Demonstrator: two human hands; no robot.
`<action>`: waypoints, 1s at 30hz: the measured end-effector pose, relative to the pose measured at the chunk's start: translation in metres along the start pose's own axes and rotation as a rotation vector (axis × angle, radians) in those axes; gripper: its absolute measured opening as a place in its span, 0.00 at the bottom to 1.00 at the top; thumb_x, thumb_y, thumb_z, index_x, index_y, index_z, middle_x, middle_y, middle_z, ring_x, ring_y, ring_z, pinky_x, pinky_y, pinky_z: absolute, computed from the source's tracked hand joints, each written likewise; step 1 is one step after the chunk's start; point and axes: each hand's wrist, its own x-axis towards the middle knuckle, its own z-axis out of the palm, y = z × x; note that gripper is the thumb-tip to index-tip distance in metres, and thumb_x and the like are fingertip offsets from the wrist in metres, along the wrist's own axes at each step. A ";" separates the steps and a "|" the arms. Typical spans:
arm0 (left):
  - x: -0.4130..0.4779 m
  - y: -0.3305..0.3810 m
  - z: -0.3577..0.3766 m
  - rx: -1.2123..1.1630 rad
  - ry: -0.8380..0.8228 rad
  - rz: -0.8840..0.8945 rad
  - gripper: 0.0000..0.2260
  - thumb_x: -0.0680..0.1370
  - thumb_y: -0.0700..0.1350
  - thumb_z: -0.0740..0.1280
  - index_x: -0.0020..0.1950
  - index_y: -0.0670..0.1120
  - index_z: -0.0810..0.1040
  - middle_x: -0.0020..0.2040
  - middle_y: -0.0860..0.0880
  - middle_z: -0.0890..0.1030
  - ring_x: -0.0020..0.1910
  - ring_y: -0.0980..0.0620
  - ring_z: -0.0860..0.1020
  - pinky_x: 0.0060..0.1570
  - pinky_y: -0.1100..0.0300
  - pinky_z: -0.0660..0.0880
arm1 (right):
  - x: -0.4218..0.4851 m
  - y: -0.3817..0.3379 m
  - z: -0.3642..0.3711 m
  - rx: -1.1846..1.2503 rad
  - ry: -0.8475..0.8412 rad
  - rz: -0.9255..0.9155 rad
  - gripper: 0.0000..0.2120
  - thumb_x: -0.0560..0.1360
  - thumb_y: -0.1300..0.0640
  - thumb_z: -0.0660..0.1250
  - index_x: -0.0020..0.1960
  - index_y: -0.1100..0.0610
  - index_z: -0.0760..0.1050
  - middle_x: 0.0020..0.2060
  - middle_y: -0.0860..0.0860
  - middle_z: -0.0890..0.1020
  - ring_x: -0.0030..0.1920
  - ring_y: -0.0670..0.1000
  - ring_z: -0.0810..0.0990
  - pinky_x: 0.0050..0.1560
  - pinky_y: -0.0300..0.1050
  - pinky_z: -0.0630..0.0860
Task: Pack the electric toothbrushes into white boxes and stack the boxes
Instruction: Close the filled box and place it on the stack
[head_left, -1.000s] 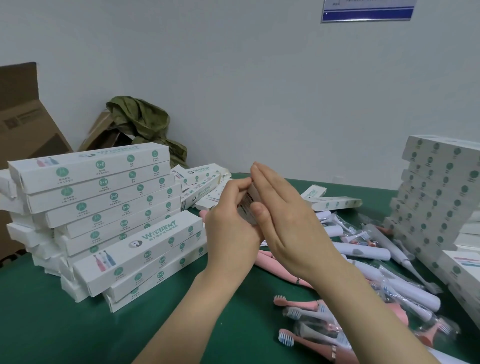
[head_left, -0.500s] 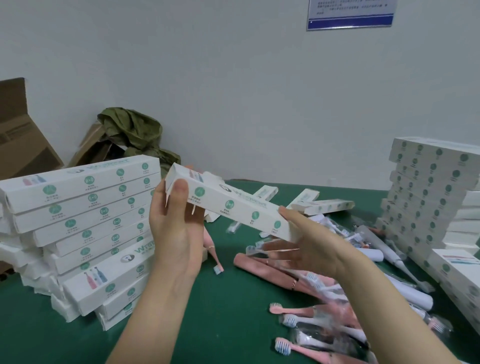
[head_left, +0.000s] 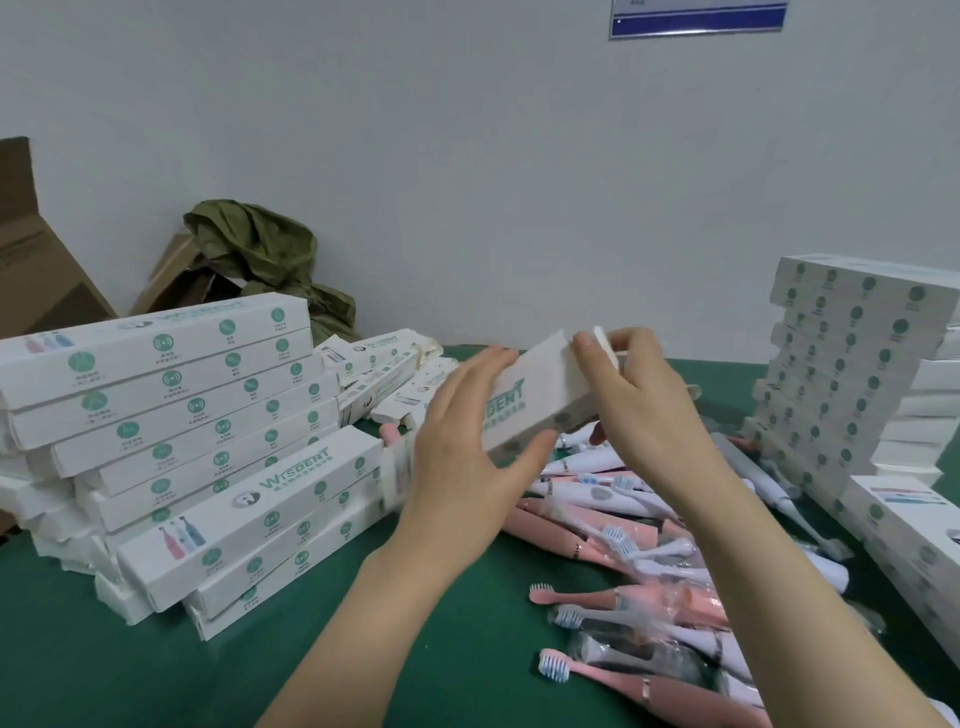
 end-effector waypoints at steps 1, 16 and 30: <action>0.000 0.002 0.002 -0.015 -0.020 -0.013 0.24 0.72 0.45 0.73 0.66 0.54 0.70 0.61 0.60 0.73 0.61 0.65 0.69 0.59 0.75 0.63 | -0.002 -0.004 0.000 -0.015 0.035 -0.039 0.12 0.80 0.45 0.57 0.47 0.54 0.66 0.39 0.51 0.77 0.37 0.51 0.76 0.33 0.41 0.68; 0.015 0.024 -0.007 -0.148 0.076 -0.036 0.09 0.73 0.43 0.62 0.38 0.53 0.80 0.50 0.56 0.78 0.53 0.67 0.73 0.49 0.71 0.70 | -0.004 -0.016 0.005 0.243 -0.007 0.035 0.13 0.78 0.55 0.62 0.35 0.56 0.71 0.35 0.56 0.78 0.38 0.58 0.77 0.48 0.62 0.77; 0.004 0.018 -0.012 -0.039 -0.028 -0.090 0.08 0.73 0.43 0.72 0.41 0.57 0.85 0.49 0.60 0.77 0.53 0.71 0.71 0.52 0.81 0.60 | -0.002 -0.001 0.010 0.238 -0.034 0.164 0.14 0.77 0.59 0.63 0.32 0.58 0.72 0.34 0.56 0.78 0.33 0.53 0.78 0.29 0.41 0.76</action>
